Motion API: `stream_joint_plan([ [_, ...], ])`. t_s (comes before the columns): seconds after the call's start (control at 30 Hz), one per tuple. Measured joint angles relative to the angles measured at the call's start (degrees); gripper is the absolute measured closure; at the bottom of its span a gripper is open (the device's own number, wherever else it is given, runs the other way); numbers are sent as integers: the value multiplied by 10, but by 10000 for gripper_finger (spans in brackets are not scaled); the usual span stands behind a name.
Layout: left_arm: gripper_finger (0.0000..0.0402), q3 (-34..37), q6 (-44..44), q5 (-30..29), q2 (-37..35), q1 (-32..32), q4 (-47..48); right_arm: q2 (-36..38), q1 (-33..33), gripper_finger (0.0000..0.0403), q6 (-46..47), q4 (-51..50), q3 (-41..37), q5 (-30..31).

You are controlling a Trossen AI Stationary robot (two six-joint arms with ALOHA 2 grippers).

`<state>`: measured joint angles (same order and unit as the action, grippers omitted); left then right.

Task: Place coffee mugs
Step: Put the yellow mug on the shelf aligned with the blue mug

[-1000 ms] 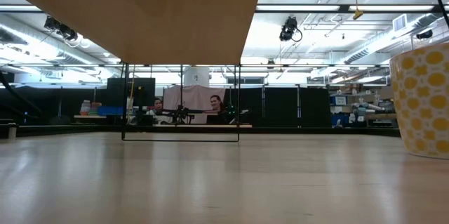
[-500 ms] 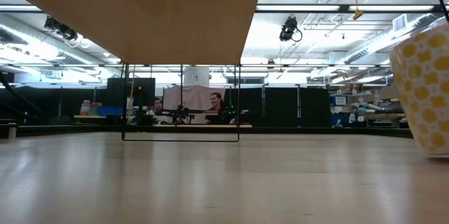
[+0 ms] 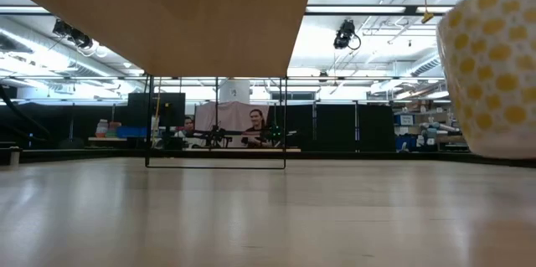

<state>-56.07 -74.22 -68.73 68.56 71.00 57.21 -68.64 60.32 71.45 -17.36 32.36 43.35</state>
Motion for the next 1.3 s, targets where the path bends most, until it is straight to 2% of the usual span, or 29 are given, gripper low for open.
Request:
stream_joint_plan([
  [0.57,257,0,0,0,0,0,0,0,-32,322,-181,243,3,-25],
  [0.7,257,0,0,0,0,0,0,0,-41,322,-234,244,36,-26],
  [1.0,257,0,0,0,0,0,0,-6,-47,322,-369,208,163,-27],
  [1.3,257,0,0,0,0,0,-1,-86,-48,323,-422,116,330,-27],
])
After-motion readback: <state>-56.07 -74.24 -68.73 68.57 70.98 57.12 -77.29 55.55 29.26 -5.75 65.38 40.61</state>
